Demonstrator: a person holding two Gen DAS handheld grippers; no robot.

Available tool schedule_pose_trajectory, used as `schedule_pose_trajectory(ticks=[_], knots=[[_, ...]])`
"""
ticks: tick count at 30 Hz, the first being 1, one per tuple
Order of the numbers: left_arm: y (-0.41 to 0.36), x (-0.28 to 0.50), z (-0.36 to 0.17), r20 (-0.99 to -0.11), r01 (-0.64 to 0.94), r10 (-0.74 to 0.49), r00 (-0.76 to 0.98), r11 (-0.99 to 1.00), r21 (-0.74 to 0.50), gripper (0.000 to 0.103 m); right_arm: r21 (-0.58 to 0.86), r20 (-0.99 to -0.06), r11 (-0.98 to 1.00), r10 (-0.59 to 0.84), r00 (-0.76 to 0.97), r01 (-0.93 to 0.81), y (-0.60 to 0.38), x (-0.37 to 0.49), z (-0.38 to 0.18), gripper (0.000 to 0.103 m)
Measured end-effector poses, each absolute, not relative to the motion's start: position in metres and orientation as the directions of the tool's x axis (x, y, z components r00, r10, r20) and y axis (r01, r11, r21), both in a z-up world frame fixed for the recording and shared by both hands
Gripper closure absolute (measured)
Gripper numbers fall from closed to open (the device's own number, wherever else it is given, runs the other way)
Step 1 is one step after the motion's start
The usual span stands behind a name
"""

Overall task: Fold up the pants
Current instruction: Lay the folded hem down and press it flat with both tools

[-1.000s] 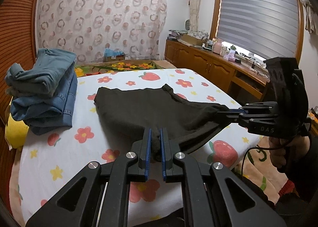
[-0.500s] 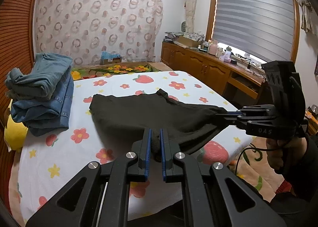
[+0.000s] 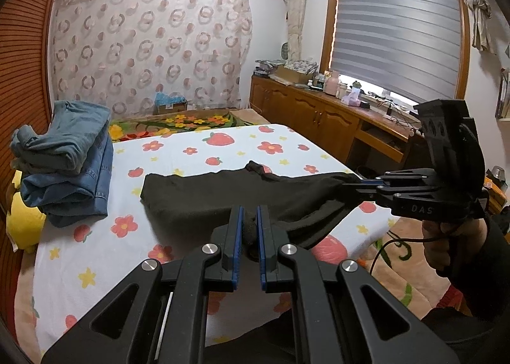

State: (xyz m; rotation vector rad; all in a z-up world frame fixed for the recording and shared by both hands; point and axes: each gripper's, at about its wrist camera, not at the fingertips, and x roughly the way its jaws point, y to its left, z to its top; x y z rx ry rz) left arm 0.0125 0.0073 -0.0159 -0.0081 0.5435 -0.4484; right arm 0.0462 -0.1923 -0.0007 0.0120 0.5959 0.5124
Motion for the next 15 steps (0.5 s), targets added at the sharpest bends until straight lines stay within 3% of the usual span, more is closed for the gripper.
schedule_pose_trajectory(ticks=[7, 15], knots=[[0.009, 0.007, -0.011, -0.484, 0.418, -0.425, 0.765, 0.899, -0.129, 0.093, 0.156, -0.519, 0.871, 0.474, 0.711, -0.467, -0.198, 0.039, 0.003, 0.095], [0.009, 0.021, -0.027, -0.532, 0.397, -0.41, 0.741, 0.906, -0.147, 0.093, 0.154, -0.538, 0.877, 0.461, 0.705, -0.456, -0.196, 0.049, -0.002, 0.095]])
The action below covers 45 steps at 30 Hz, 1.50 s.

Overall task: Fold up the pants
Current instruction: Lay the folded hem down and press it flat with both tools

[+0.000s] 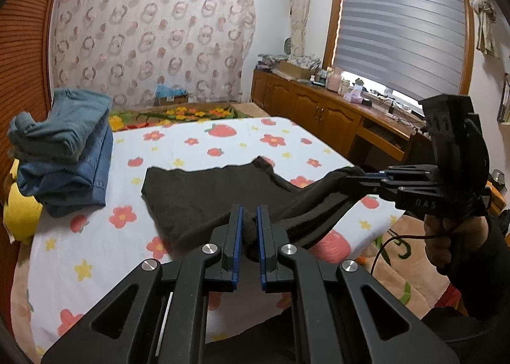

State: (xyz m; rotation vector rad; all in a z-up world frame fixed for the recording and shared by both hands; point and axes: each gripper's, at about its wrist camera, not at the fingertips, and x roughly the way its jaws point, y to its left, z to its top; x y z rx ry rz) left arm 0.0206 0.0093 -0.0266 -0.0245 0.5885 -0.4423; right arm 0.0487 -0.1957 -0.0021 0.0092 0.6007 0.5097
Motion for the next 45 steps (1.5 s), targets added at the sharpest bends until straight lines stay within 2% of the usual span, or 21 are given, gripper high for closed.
schedule_pose_trajectory(ticks=[16, 36, 45], knots=[[0.02, 0.087, -0.017, -0.533, 0.347, -0.355, 0.768, 0.93, -0.12, 0.093, 0.132, -0.522, 0.887, 0.441, 0.73, -0.442, -0.179, 0.121, 0.003, 0.095], [0.019, 0.118, -0.039, -0.581, 0.318, -0.321, 0.748, 0.942, -0.112, 0.093, 0.099, -0.621, 0.901, 0.387, 0.681, -0.422, -0.159, 0.19, -0.025, 0.095], [0.02, 0.121, -0.041, -0.591, 0.31, -0.311, 0.745, 0.945, -0.106, 0.093, 0.102, -0.629, 0.903, 0.383, 0.676, -0.416, -0.156, 0.196, -0.031, 0.095]])
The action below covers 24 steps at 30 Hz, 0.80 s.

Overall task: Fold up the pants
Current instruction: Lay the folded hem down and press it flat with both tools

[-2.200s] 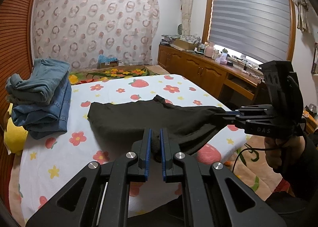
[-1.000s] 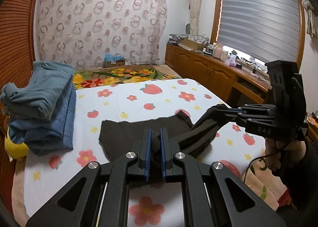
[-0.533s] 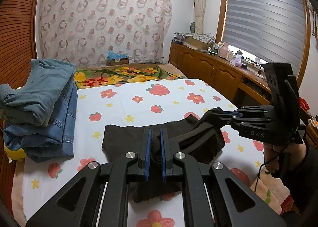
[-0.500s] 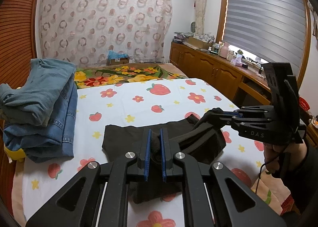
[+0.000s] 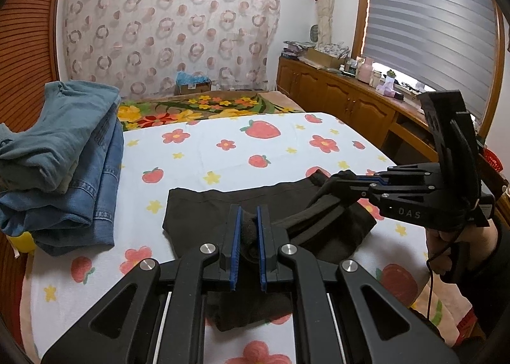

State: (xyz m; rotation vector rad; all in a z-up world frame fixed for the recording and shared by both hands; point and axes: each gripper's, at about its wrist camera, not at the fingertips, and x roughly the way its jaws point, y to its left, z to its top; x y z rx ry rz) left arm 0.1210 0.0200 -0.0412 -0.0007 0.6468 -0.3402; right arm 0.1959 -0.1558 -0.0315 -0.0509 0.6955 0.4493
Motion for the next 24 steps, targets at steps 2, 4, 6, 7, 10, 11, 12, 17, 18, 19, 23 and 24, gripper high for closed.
schedule_pose_trajectory(ticks=[2, 4, 6, 7, 10, 11, 12, 17, 18, 19, 23, 24], knots=[[0.02, 0.123, -0.043, -0.597, 0.307, -0.305, 0.742, 0.946, -0.103, 0.093, 0.106, -0.629, 0.903, 0.385, 0.676, -0.416, -0.155, 0.198, -0.032, 0.095], [0.02, 0.125, -0.045, -0.603, 0.306, -0.304, 0.738, 0.947, -0.102, 0.093, 0.109, -0.63, 0.903, 0.386, 0.674, -0.415, -0.156, 0.199, -0.033, 0.095], [0.021, 0.127, -0.047, -0.61, 0.301, -0.297, 0.734, 0.948, -0.1, 0.093, 0.113, -0.634, 0.903, 0.386, 0.67, -0.414, -0.156, 0.2, -0.034, 0.095], [0.021, 0.127, -0.048, -0.612, 0.3, -0.296, 0.734, 0.949, -0.1, 0.093, 0.113, -0.639, 0.903, 0.385, 0.666, -0.414, -0.155, 0.201, -0.036, 0.095], [0.022, 0.13, -0.049, -0.62, 0.297, -0.293, 0.728, 0.95, -0.1, 0.093, 0.107, -0.653, 0.905, 0.377, 0.657, -0.412, -0.152, 0.206, -0.037, 0.095], [0.022, 0.131, -0.05, -0.623, 0.297, -0.291, 0.726, 0.95, -0.096, 0.093, 0.104, -0.655, 0.905, 0.374, 0.657, -0.412, -0.151, 0.207, -0.037, 0.095], [0.022, 0.132, -0.05, -0.626, 0.297, -0.286, 0.725, 0.951, -0.09, 0.093, 0.1, -0.658, 0.906, 0.37, 0.656, -0.411, -0.149, 0.209, -0.037, 0.095], [0.02, 0.136, -0.051, -0.631, 0.293, -0.273, 0.726, 0.953, -0.076, 0.093, 0.103, -0.664, 0.909, 0.366, 0.652, -0.405, -0.146, 0.216, -0.036, 0.095], [0.02, 0.137, -0.052, -0.629, 0.295, -0.276, 0.727, 0.952, -0.076, 0.093, 0.102, -0.663, 0.908, 0.367, 0.653, -0.406, -0.144, 0.216, -0.036, 0.095], [0.021, 0.138, -0.052, -0.628, 0.296, -0.277, 0.728, 0.952, -0.076, 0.093, 0.098, -0.665, 0.908, 0.363, 0.653, -0.406, -0.143, 0.217, -0.036, 0.095], [0.022, 0.141, -0.053, -0.629, 0.288, -0.265, 0.731, 0.955, -0.068, 0.083, 0.06, -0.669, 0.912, 0.338, 0.662, -0.405, -0.137, 0.218, -0.034, 0.091], [0.023, 0.142, -0.053, -0.626, 0.284, -0.264, 0.734, 0.956, -0.071, 0.078, 0.05, -0.664, 0.914, 0.332, 0.67, -0.403, -0.137, 0.218, -0.032, 0.089]])
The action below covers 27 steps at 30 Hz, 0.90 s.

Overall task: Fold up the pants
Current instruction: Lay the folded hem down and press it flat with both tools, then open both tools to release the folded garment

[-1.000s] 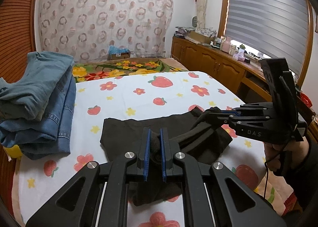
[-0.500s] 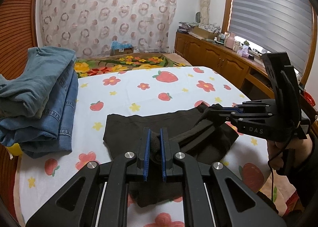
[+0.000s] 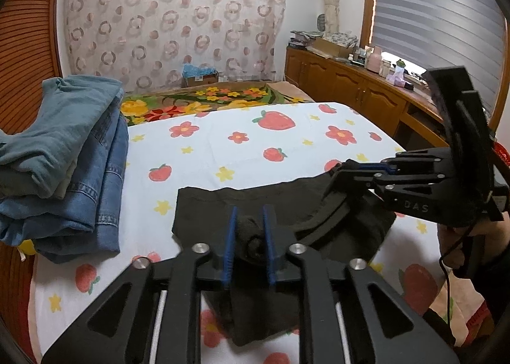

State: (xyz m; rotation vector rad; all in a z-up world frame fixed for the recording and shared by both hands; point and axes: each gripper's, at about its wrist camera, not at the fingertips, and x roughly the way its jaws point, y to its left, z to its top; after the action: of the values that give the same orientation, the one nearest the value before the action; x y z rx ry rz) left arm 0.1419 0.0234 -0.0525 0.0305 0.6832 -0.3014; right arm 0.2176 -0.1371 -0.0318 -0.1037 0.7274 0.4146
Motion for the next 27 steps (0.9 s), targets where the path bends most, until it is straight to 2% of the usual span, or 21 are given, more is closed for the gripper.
schedule_pose_trajectory(ticks=[1, 2, 3, 4, 5, 6, 7, 13, 27], knots=[[0.025, 0.143, -0.052, -0.623, 0.28, -0.264, 0.736, 0.957, -0.075, 0.074, 0.046, -0.659, 0.916, 0.328, 0.677, -0.399, -0.138, 0.217, -0.03, 0.085], [0.027, 0.143, -0.051, -0.62, 0.277, -0.264, 0.739, 0.958, -0.078, 0.064, 0.047, -0.653, 0.918, 0.326, 0.683, -0.394, -0.139, 0.217, -0.028, 0.081], [0.028, 0.143, -0.051, -0.617, 0.271, -0.261, 0.743, 0.959, -0.079, 0.054, 0.05, -0.647, 0.92, 0.326, 0.689, -0.389, -0.141, 0.215, -0.026, 0.074], [0.031, 0.143, -0.05, -0.612, 0.266, -0.261, 0.747, 0.96, -0.084, 0.051, 0.052, -0.644, 0.922, 0.324, 0.693, -0.384, -0.143, 0.214, -0.024, 0.072], [0.032, 0.143, -0.049, -0.612, 0.27, -0.268, 0.744, 0.958, -0.093, 0.042, 0.055, -0.638, 0.922, 0.327, 0.697, -0.383, -0.145, 0.211, -0.022, 0.071], [0.034, 0.143, -0.049, -0.614, 0.274, -0.278, 0.739, 0.956, -0.103, 0.028, 0.058, -0.632, 0.92, 0.335, 0.699, -0.388, -0.147, 0.208, -0.021, 0.071], [0.036, 0.141, -0.049, -0.613, 0.271, -0.279, 0.739, 0.956, -0.108, 0.023, 0.06, -0.628, 0.917, 0.341, 0.7, -0.393, -0.15, 0.204, -0.02, 0.071], [0.042, 0.127, -0.058, -0.628, 0.258, -0.27, 0.73, 0.959, -0.113, 0.022, 0.06, -0.629, 0.91, 0.354, 0.693, -0.41, -0.163, 0.181, -0.021, 0.062], [0.043, 0.111, -0.09, -0.671, 0.278, -0.287, 0.684, 0.953, -0.123, 0.022, 0.04, -0.678, 0.896, 0.349, 0.647, -0.442, -0.167, 0.167, -0.041, 0.061]])
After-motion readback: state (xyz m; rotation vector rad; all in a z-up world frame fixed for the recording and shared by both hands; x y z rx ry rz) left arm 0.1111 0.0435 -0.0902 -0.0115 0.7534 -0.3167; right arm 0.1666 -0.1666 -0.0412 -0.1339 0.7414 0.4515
